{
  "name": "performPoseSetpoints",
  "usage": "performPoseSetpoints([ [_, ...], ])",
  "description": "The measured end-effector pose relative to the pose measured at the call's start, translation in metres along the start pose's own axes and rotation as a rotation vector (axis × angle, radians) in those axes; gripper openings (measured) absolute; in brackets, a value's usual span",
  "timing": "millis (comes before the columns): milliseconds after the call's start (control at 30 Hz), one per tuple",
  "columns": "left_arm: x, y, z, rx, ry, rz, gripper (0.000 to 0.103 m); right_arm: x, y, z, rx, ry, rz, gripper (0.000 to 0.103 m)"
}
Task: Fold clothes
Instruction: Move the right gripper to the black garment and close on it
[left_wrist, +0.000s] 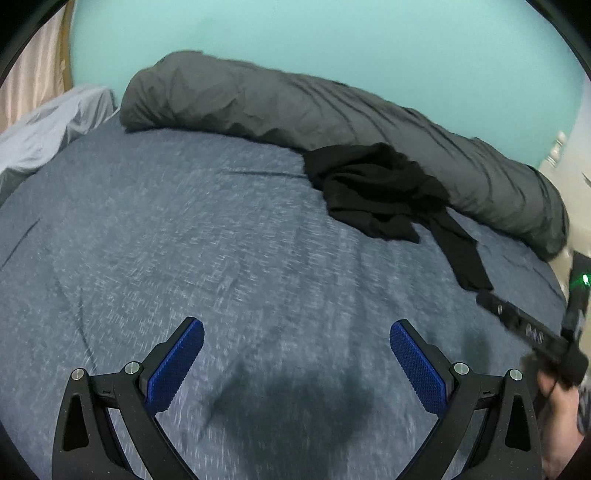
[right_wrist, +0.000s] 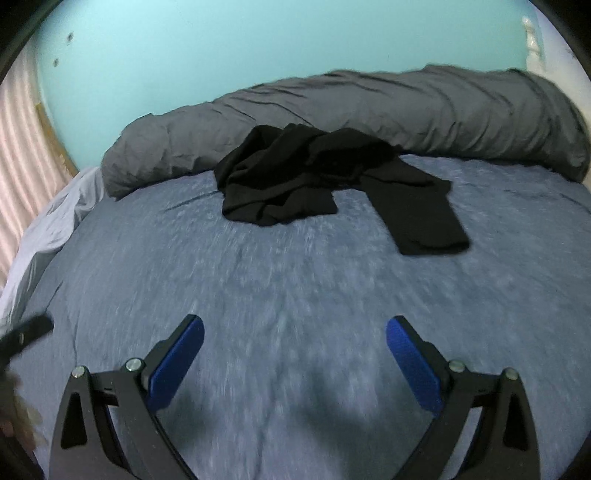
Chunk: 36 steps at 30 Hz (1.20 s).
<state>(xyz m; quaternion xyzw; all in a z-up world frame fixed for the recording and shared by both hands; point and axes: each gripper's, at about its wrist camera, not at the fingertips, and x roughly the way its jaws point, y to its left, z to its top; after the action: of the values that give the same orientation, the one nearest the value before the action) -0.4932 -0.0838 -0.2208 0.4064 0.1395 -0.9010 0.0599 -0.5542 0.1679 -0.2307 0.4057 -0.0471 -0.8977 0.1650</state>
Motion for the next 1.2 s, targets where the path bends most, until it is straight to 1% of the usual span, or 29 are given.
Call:
performPoseSetpoints([
  [167,0.037,0.015,0.016,-0.034,0.045,0.013,0.103,0.067,0.001,0.045,0.043,0.015,-0.004,0.1],
  [300,0.061,0.02,0.026,-0.044,0.073,0.013,0.103,0.112,0.008,0.072,0.031,0.041,-0.021,0.1],
  [400,0.075,0.023,0.031,-0.044,0.08,0.017,0.103,0.134,0.016,0.093,0.012,0.035,-0.024,0.1],
  [533,0.082,0.034,0.031,-0.077,0.092,0.002,0.103,0.161,0.028,0.123,-0.005,0.037,-0.024,0.1],
  [600,0.083,0.038,0.029,-0.088,0.096,-0.007,0.103,0.171,0.033,0.139,0.007,0.024,-0.016,0.1],
  [667,0.081,0.041,0.025,-0.074,0.085,-0.006,0.103,0.182,0.036,0.153,0.024,0.02,-0.024,0.1],
  [700,0.08,0.043,0.024,-0.07,0.078,-0.005,0.103,0.188,0.038,0.159,0.03,0.024,-0.031,0.098],
  [733,0.077,0.045,0.021,-0.067,0.072,-0.005,0.103,0.193,0.039,0.164,0.038,0.03,-0.037,0.094],
  [800,0.072,0.049,0.017,-0.062,0.057,-0.004,0.103,0.206,0.041,0.172,0.035,0.056,-0.027,0.073],
  [833,0.07,0.051,0.014,-0.058,0.051,-0.005,0.103,0.211,0.043,0.174,0.025,0.074,-0.042,0.064],
  [867,0.068,0.053,0.011,-0.054,0.05,-0.007,0.103,0.215,0.044,0.176,0.02,0.087,-0.042,0.044],
  [900,0.067,0.054,0.008,-0.05,0.051,-0.009,0.103,0.218,0.044,0.177,0.017,0.094,-0.036,0.031],
  [933,0.065,0.056,0.005,-0.049,0.053,-0.01,0.103,0.215,0.044,0.177,0.013,0.087,-0.033,0.025],
  [967,0.064,0.058,0.002,-0.053,0.056,-0.009,0.103,0.212,0.043,0.177,0.009,0.077,-0.03,0.013],
  [1000,0.062,0.059,-0.001,-0.06,0.059,-0.007,0.103,0.208,0.042,0.177,0.004,0.066,-0.028,0.009],
  [1100,0.049,0.064,-0.013,-0.085,0.059,-0.013,0.103,0.186,0.041,0.17,-0.025,0.019,0.007,0.007],
  [1200,0.03,0.066,-0.026,-0.08,0.047,-0.012,0.103,0.157,0.037,0.154,-0.035,-0.005,0.075,0.007],
])
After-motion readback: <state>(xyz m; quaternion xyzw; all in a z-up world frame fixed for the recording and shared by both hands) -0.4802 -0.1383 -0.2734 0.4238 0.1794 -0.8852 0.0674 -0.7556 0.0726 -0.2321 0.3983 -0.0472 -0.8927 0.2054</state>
